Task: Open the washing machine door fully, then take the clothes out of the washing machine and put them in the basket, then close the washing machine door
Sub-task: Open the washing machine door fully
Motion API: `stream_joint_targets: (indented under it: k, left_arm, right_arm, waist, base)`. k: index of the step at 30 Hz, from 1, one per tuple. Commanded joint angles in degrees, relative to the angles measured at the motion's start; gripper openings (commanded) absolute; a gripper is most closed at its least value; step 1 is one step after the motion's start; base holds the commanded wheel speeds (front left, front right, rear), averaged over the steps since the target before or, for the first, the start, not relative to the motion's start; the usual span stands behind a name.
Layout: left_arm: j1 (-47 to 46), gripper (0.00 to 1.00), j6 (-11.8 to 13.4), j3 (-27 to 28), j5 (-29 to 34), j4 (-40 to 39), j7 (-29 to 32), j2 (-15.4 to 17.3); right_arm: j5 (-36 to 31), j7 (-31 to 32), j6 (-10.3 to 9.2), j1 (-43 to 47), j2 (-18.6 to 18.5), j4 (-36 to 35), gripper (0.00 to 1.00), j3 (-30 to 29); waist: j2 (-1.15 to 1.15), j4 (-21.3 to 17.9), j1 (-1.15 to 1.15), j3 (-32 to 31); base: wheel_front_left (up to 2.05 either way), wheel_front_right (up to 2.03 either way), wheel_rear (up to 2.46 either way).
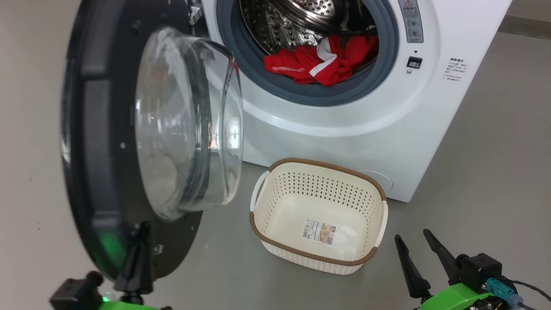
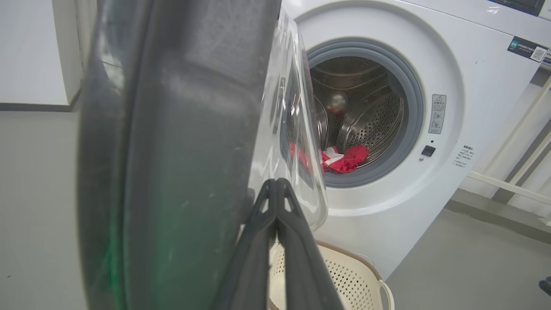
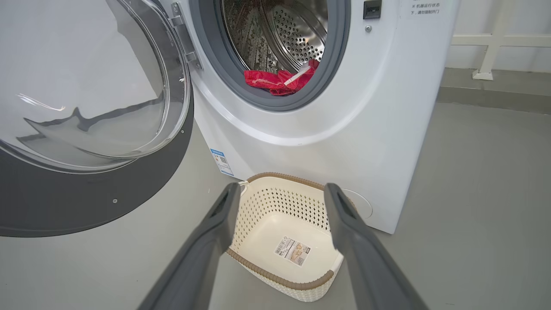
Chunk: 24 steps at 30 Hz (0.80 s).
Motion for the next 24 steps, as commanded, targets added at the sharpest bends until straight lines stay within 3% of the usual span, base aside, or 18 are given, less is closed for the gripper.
stream_joint_targets:
  k: [1,11,24]
  left_arm:
    - [-1.06,0.00,0.26,5.03,0.88,-1.27,-0.29,0.91]
    - [-5.01,0.00,-0.50,12.94,2.86,1.24,-0.29,2.12]
    - [-12.96,0.00,-1.29,23.13,5.38,9.47,-0.29,6.50]
  right_arm:
    - [-0.81,-0.53,0.36,-1.30,-0.19,-1.48,1.00,1.35]
    - [-1.16,-0.53,0.36,-2.57,-0.57,-1.60,1.00,1.42]
    - [-2.13,-0.53,0.36,-4.45,-1.03,-1.90,1.00,1.12]
  waist:
    - [0.00,0.09,0.00,0.36]
    - [0.00,0.07,0.00,2.54]
    - [0.00,-0.98,0.00,6.13]
  base:
    - [0.00,0.00,0.00]
    - [0.00,0.00,0.00]
    - [0.00,0.00,0.00]
